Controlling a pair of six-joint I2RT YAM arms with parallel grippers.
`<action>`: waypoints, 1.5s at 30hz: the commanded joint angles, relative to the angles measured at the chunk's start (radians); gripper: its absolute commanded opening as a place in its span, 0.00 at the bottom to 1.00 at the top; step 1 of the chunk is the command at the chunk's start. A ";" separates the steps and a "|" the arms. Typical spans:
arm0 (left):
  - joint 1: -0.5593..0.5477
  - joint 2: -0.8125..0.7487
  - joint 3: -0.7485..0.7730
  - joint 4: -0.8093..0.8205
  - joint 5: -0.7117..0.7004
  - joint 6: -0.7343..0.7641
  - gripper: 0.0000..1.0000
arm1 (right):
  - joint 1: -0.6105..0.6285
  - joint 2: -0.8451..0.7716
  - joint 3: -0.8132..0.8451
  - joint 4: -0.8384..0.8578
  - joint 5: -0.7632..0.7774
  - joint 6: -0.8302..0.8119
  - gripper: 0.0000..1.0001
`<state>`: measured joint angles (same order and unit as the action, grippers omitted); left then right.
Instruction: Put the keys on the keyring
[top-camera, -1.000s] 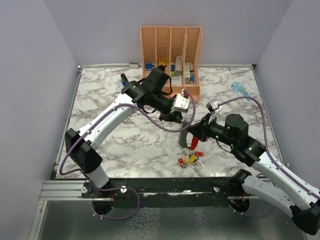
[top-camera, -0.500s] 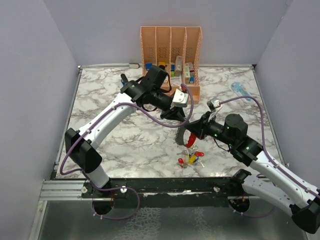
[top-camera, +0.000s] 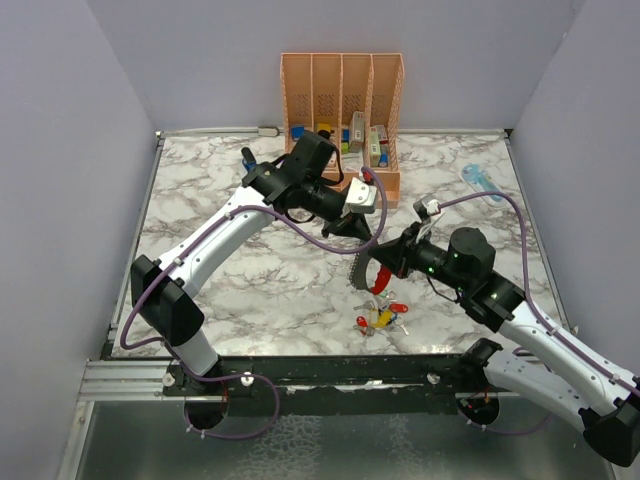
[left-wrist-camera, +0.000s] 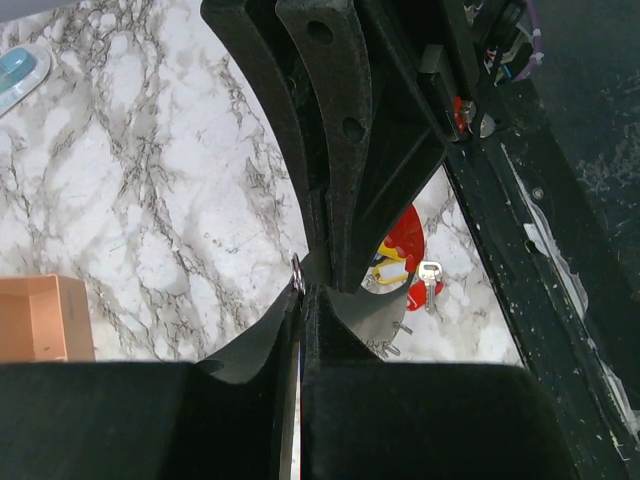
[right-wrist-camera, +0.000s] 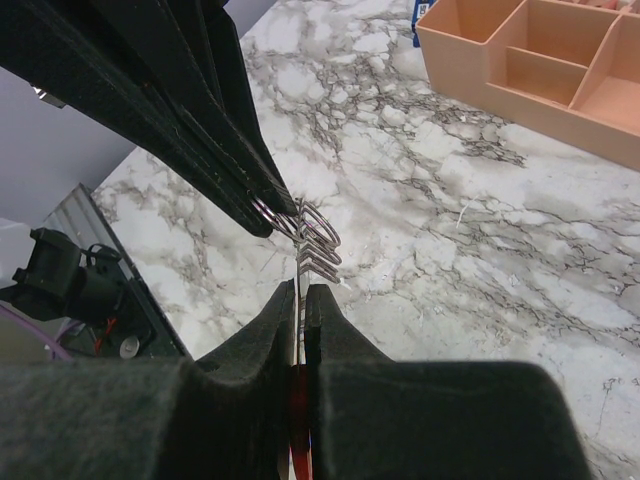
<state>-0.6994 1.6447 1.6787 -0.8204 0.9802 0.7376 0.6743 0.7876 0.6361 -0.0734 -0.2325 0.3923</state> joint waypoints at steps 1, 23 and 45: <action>-0.001 0.000 -0.002 -0.021 0.020 0.000 0.00 | 0.005 -0.003 -0.004 0.053 0.001 0.006 0.01; -0.018 0.040 0.137 -0.289 -0.180 0.163 0.00 | 0.005 0.028 0.045 -0.011 0.001 -0.047 0.01; -0.056 0.099 0.233 -0.488 -0.267 0.314 0.00 | 0.005 0.057 0.068 -0.020 -0.098 -0.070 0.01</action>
<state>-0.7567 1.7191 1.8801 -1.1969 0.7891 0.9997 0.6807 0.8272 0.6533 -0.0998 -0.3019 0.3500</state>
